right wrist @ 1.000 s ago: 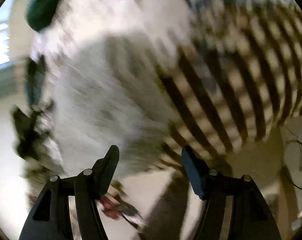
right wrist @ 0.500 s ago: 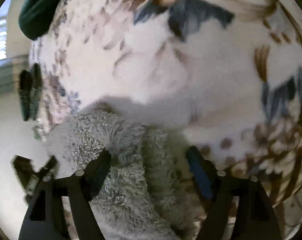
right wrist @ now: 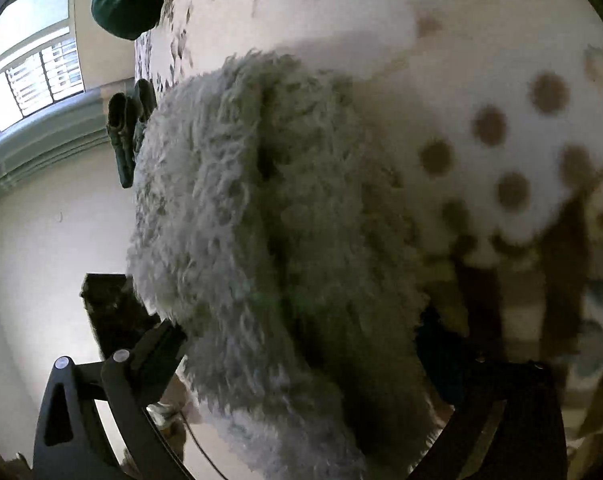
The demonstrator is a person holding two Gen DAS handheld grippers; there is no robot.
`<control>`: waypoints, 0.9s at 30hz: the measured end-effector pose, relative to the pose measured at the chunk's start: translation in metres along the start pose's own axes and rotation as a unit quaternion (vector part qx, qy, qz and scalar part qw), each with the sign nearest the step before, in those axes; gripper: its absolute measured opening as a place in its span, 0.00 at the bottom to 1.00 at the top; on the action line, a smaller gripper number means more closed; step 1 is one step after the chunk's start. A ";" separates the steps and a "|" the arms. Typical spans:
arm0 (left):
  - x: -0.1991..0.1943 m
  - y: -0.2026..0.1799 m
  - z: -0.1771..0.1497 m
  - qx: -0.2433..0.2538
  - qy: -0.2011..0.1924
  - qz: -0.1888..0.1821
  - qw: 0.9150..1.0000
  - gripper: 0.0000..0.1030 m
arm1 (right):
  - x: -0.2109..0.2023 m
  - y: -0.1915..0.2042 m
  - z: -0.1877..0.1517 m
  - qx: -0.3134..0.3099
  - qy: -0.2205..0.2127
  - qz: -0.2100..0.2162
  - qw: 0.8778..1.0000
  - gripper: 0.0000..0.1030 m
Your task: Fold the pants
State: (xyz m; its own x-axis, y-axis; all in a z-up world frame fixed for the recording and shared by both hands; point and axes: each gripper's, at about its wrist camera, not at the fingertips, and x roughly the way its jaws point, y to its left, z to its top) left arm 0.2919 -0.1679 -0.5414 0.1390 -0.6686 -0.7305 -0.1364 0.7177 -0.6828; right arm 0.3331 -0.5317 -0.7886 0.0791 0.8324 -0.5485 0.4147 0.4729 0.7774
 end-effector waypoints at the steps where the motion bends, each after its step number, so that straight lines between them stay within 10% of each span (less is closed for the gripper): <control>1: 0.003 0.002 0.002 0.003 0.004 0.004 1.000 0.88 | 0.003 0.001 0.003 0.002 0.001 -0.005 1.000 1.00; 9: 0.020 0.027 -0.006 -0.015 0.044 0.004 0.999 0.88 | 0.004 0.017 0.008 -0.032 0.026 -0.071 0.997 1.00; 17: 0.022 0.029 -0.015 -0.022 0.032 -0.010 0.999 0.84 | 0.016 0.020 0.007 -0.012 -0.003 -0.030 0.999 0.98; 20: 0.010 0.024 -0.018 -0.006 0.011 -0.018 1.000 0.55 | 0.013 0.032 0.003 -0.024 -0.028 0.003 0.999 0.55; 27: -0.025 0.013 -0.020 -0.009 -0.001 -0.038 0.999 0.45 | 0.000 0.068 -0.017 -0.035 -0.056 0.015 0.998 0.47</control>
State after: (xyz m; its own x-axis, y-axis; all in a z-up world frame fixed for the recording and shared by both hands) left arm 0.2669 -0.1464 -0.5322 0.1514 -0.7201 -0.6772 -0.1424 0.6620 -0.7358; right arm 0.3456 -0.4944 -0.7308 0.1925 0.8108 -0.5527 0.3458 0.4710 0.8115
